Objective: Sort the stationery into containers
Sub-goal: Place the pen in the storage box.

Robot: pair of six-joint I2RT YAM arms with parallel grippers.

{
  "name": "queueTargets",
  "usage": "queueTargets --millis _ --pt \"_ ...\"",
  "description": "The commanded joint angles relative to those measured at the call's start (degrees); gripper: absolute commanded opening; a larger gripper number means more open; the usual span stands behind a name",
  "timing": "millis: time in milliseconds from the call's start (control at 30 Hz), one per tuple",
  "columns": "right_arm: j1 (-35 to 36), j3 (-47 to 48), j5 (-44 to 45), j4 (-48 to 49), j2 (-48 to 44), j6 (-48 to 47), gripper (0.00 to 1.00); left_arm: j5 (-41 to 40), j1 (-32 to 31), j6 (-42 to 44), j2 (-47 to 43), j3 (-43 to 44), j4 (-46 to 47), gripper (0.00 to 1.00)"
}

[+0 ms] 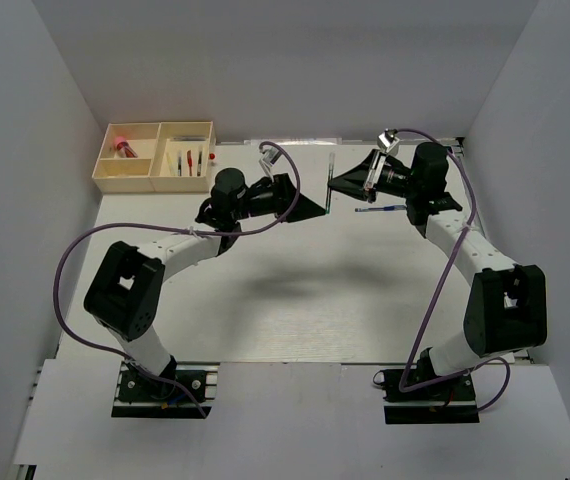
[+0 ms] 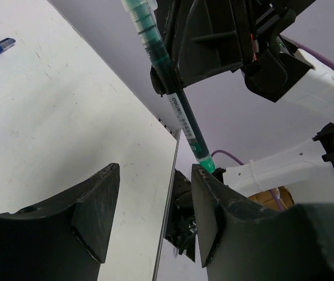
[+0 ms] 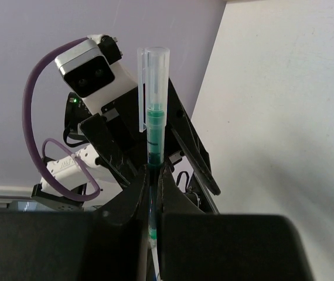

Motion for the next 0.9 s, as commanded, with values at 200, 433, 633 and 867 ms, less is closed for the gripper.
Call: queueTargets --millis 200,433,633,867 --pt "1.68 -0.1 -0.27 1.88 -0.89 -1.6 0.0 0.87 -1.3 -4.86 -1.24 -0.15 6.79 0.62" --pt "1.15 0.16 -0.88 0.48 -1.68 -3.26 0.0 -0.62 -0.51 -6.01 -2.46 -2.96 6.27 0.63" --pt "1.15 1.04 -0.27 -1.2 -1.86 -5.29 0.0 0.43 0.11 -7.51 -4.14 -4.9 9.61 0.67" --pt "1.41 0.6 0.34 -0.76 -1.51 -4.06 0.0 -0.27 0.11 -9.26 -1.95 -2.35 10.75 0.66"
